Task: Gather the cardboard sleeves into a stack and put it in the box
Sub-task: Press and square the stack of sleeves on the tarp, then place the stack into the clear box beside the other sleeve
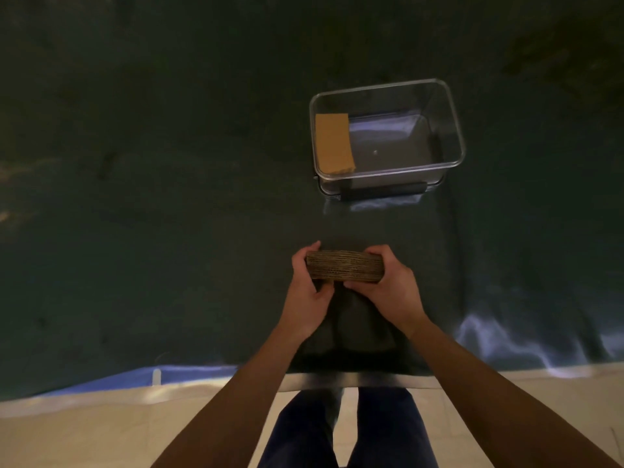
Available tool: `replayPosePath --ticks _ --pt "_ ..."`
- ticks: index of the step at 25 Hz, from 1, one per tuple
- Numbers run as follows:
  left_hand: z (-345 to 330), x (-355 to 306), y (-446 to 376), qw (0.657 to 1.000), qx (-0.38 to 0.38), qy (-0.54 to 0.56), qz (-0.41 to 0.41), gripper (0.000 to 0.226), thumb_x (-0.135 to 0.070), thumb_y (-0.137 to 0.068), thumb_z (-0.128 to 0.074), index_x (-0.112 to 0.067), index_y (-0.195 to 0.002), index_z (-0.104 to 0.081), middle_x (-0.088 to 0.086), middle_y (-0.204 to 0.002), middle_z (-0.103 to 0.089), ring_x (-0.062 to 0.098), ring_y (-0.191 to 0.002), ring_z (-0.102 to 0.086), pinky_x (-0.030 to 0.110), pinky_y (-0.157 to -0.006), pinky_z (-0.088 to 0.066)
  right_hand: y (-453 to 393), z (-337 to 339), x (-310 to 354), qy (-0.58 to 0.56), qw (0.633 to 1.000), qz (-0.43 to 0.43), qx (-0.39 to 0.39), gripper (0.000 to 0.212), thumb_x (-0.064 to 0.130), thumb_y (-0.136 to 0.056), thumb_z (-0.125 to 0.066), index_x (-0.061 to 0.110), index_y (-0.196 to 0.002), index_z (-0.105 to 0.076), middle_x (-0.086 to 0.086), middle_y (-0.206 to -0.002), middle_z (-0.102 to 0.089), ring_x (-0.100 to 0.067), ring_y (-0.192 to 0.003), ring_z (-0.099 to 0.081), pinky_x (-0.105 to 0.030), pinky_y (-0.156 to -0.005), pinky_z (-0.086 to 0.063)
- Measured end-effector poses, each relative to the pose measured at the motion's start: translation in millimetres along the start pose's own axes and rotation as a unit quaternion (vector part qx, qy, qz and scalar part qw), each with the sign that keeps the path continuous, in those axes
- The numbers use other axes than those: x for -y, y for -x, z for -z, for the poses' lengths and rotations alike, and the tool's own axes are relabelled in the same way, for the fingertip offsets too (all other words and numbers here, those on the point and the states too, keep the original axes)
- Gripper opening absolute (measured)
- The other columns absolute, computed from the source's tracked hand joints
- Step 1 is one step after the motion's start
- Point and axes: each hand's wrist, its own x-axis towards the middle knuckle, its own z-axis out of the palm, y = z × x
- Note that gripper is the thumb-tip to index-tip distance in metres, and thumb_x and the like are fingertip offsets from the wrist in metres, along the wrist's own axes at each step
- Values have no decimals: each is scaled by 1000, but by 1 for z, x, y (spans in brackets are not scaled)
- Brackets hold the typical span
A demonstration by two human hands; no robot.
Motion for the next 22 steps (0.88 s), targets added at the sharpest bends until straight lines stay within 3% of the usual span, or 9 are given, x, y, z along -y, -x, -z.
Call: replayPosePath --ticks 3,6,8,10,11,14,17,22 --pt "2 4 -1 998 -25 -59 -22 58 -7 -88 -67 -34 -130 -38 -14 -123 -55 -3 -116 -54 24 -105 -41 -3 5 1 6 1000 7 -5 65 36 -60 -90 51 -101 -41 24 -87 -59 11 -81 -57 -3 -71 -41" --pt "5 9 -1 978 -56 -196 -41 55 -17 -90 -67 -17 -139 -41 3 -139 -50 19 -139 -35 36 -119 -14 1 1 2 15 999 30 4 68 30 -65 -87 38 -118 -45 14 -104 -61 -6 -94 -60 -23 -81 -50" --pt "-2 4 3 984 -47 -164 -56 54 -11 -93 -60 -15 -142 -38 1 -151 -42 12 -151 -14 40 -123 4 3 -2 3 4 999 33 -4 64 27 -68 -86 34 -118 -47 10 -110 -62 -11 -101 -60 -33 -86 -53" --pt "-8 3 6 991 -33 -114 -63 56 -6 -95 -55 -18 -145 -32 -5 -155 -38 -3 -149 -4 32 -121 16 3 -3 2 -5 999 33 -14 58 27 -69 -85 33 -115 -49 7 -110 -63 -12 -101 -60 -36 -87 -53" --pt "-8 4 6 991 -34 -117 -59 56 -6 -96 -53 -19 -145 -31 -5 -155 -37 -3 -149 -3 27 -119 20 2 -3 1 -1 999 32 -8 56 28 -70 -84 31 -115 -50 6 -109 -64 -13 -101 -61 -37 -86 -53" --pt "-3 8 3 985 -45 -155 -61 53 -5 -97 -53 -20 -144 -33 -3 -154 -40 10 -153 -4 24 -115 24 0 -2 0 26 998 49 -3 53 32 -71 -84 28 -114 -51 5 -106 -66 -14 -96 -62 -35 -82 -54" --pt "-4 4 0 983 -60 -155 -78 52 -3 -95 -53 -21 -140 -36 -4 -149 -42 11 -153 -5 21 -113 27 -1 -1 0 22 998 57 -14 53 34 -71 -83 37 -109 -46 12 -102 -63 -7 -93 -60 -25 -78 -50" --pt "-4 8 -3 973 -44 -222 -40 48 -7 -95 -54 -13 -141 -39 5 -148 -41 22 -153 -7 45 -122 12 -1 -3 -2 43 998 42 12 49 33 -72 -82 39 -101 -42 16 -94 -58 -8 -87 -60 -29 -76 -52"
